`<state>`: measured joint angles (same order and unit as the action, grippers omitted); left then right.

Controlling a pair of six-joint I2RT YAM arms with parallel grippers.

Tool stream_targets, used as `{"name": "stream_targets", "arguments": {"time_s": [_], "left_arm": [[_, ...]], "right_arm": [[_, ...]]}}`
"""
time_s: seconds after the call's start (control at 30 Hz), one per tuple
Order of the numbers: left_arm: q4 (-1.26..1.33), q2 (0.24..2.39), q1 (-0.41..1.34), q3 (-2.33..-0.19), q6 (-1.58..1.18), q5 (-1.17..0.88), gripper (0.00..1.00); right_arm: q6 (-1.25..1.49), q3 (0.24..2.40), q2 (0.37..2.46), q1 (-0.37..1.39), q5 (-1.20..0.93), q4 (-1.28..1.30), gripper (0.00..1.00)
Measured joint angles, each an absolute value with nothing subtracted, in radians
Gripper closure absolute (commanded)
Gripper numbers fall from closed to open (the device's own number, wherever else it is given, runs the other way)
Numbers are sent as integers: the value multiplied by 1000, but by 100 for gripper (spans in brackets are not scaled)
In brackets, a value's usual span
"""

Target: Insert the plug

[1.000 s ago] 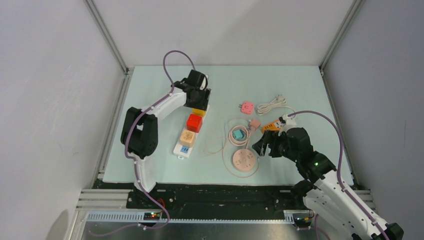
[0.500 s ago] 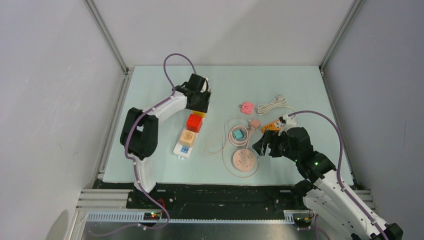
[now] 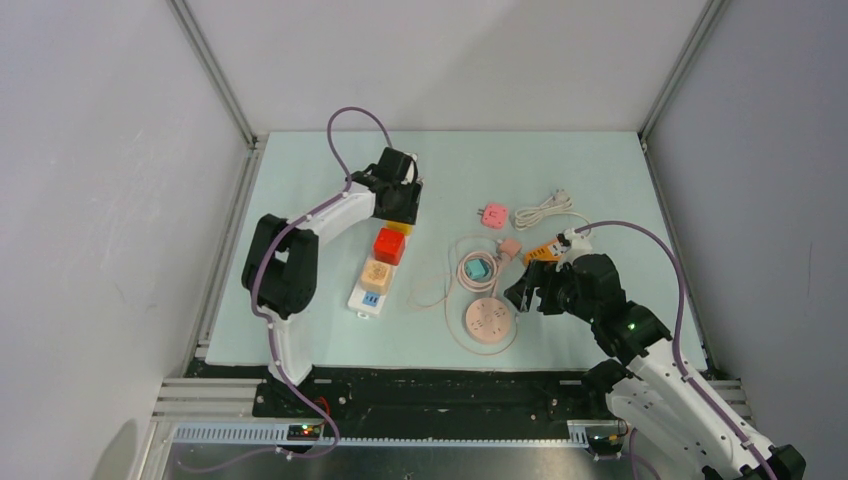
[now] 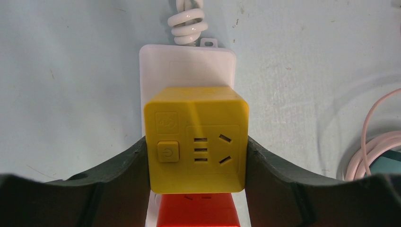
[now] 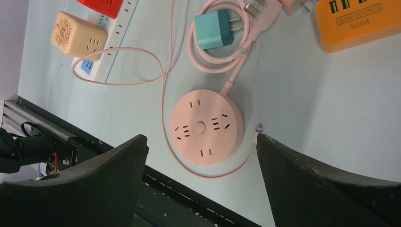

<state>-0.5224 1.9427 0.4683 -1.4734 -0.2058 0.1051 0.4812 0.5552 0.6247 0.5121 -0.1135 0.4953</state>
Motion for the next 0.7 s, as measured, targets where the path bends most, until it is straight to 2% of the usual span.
{"name": "stream_targets", "arguments": {"time_s": [0.53,0.57,0.6,0.63,0.67,0.7], "left_arm": [[-528,1951,470,-1479,-221,109,100],[-535,1956,470,-1486,-221,107,97],[-545,1959,470,-1494,-221,106,78],[-554,1964,469,-1502,-221,105,68],[-564,1968,469,-1511,-221,103,50],[-572,1970,469,-1517,-222,102,43]], "right_arm": [[479,555,616,508,-126,487,11],[480,555,612,506,-127,487,11],[482,555,609,506,-130,487,10],[482,555,604,506,-132,487,10],[482,555,599,506,-137,487,9],[482,555,593,506,-143,487,9]]}}
